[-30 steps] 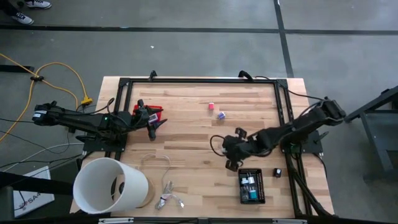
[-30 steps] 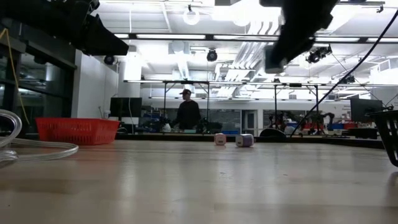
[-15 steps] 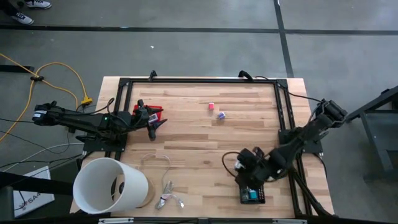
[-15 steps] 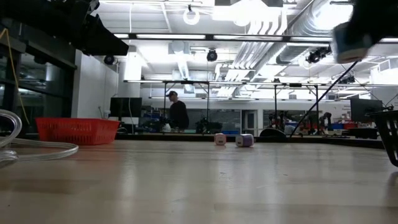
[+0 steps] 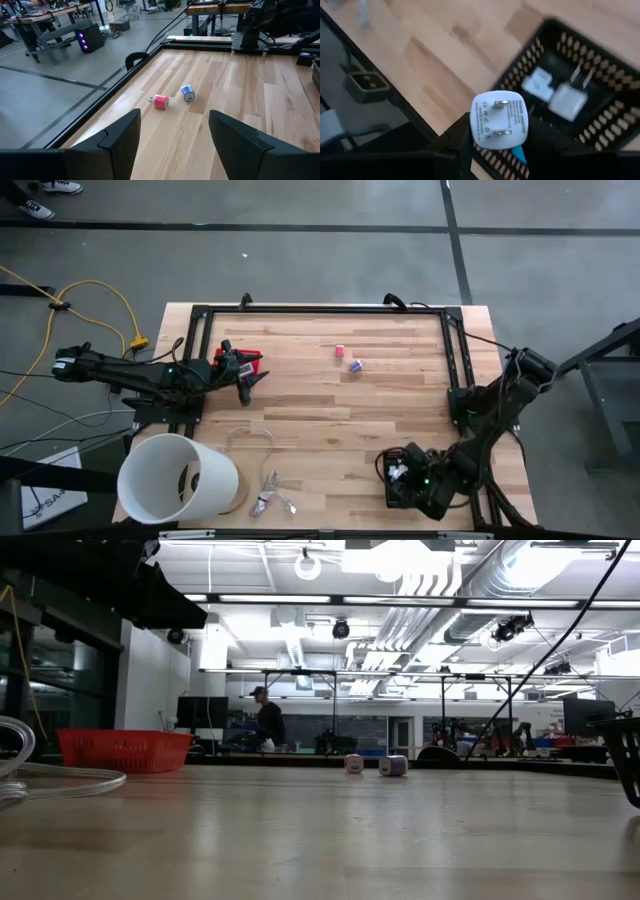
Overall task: Pick & Place Office items
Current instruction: Put the blue charger adapter into the black bin
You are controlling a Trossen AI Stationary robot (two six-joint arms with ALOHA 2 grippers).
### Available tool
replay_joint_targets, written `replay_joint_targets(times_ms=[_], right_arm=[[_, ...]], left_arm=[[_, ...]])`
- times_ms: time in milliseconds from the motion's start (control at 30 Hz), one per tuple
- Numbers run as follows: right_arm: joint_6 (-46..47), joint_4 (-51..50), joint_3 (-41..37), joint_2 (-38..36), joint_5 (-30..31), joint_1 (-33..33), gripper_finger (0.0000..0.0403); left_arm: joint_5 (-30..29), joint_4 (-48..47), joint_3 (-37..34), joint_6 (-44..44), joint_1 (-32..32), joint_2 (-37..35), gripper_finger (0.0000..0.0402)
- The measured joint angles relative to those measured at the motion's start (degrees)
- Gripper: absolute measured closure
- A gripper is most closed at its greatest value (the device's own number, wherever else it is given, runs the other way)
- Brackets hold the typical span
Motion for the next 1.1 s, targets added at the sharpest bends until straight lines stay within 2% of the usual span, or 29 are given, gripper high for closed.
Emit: replay_joint_targets(times_ms=[300, 567, 1100], right_arm=[[4.0, 6.8, 0.0, 4.6, -5.9, 0.4, 0.0275], [10.3, 6.7, 0.0, 7.6, -9.1, 0.3, 0.0275], [9.9, 7.2, 0.0, 11.6, -12.5, -1.5, 0.0275]], left_arm=[[0.0, 0.0, 0.0, 0.0, 0.0, 0.0, 0.0175], [0.0, 0.0, 0.0, 0.0, 0.0, 0.0, 0.0175], [0.0, 0.0, 0.0, 0.0, 0.0, 0.0, 0.0175]])
